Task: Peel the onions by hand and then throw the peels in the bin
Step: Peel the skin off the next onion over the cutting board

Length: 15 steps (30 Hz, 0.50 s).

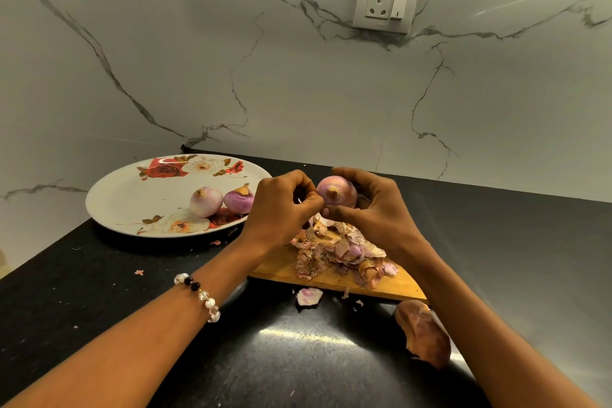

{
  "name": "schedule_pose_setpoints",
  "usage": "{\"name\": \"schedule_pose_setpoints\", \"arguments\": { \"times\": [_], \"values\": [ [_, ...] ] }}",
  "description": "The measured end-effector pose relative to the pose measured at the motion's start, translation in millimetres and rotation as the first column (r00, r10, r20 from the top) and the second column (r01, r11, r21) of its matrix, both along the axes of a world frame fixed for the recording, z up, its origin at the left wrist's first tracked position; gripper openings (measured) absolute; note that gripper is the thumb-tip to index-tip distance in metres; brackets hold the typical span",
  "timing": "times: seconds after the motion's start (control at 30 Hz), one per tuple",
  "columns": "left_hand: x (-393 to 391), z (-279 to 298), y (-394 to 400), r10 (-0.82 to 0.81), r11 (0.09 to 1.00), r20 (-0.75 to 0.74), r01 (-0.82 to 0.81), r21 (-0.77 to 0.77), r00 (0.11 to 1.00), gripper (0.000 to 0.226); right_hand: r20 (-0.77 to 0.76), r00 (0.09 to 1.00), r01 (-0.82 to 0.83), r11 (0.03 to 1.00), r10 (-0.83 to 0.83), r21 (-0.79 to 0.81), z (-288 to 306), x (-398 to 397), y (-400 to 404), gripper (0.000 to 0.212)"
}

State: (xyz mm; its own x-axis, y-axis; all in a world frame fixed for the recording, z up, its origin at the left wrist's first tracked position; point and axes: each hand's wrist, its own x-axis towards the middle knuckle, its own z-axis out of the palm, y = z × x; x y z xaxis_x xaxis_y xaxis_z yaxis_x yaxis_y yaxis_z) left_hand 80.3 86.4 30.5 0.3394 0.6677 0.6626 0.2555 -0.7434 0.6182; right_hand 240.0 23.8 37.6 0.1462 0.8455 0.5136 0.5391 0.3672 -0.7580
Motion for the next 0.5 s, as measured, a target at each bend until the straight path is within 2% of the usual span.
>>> {"name": "schedule_pose_setpoints", "arguments": {
  "times": [0.13,0.33,0.4,0.5],
  "values": [
    [-2.6,2.2,6.7,0.025,0.999,-0.029,-0.024,0.031,0.999,0.008,-0.116,0.990,-0.077,0.997,0.075,-0.010,3.8,0.0,-5.3,0.067],
    [-8.7,-0.4,20.6,0.103,0.990,0.041,-0.098,-0.100,0.994,0.003,-0.239,0.960,-0.159,0.987,0.148,-0.028,8.4,1.0,-9.0,0.062],
    [-7.8,0.7,19.7,0.053,0.986,0.077,-0.040,-0.162,0.996,0.013,-0.236,0.961,-0.158,0.987,0.145,-0.036,8.0,3.6,-8.4,0.062],
    [-7.7,5.8,14.7,-0.127,0.962,0.124,0.153,-0.227,0.984,0.023,-0.197,0.971,-0.147,0.988,0.134,-0.051,6.3,8.1,-6.6,0.062]
  ]
}}
